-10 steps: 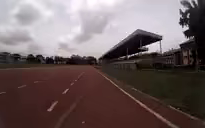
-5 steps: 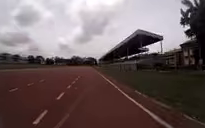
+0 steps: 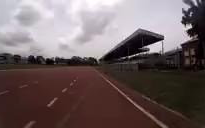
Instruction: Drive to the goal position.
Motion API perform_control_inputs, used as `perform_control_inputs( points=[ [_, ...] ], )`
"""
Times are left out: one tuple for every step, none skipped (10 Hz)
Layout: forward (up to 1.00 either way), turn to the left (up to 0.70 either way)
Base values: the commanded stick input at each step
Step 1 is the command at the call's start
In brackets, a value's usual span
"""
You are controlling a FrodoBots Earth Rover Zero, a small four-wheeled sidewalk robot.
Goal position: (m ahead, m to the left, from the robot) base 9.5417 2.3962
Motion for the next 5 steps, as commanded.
perform_control_inputs(
  points=[
    [0.70, 0.00],
    [0.70, 0.00],
    [0.70, 0.00],
    [0.70, 0.00],
    [0.70, 0.00]
  ],
)
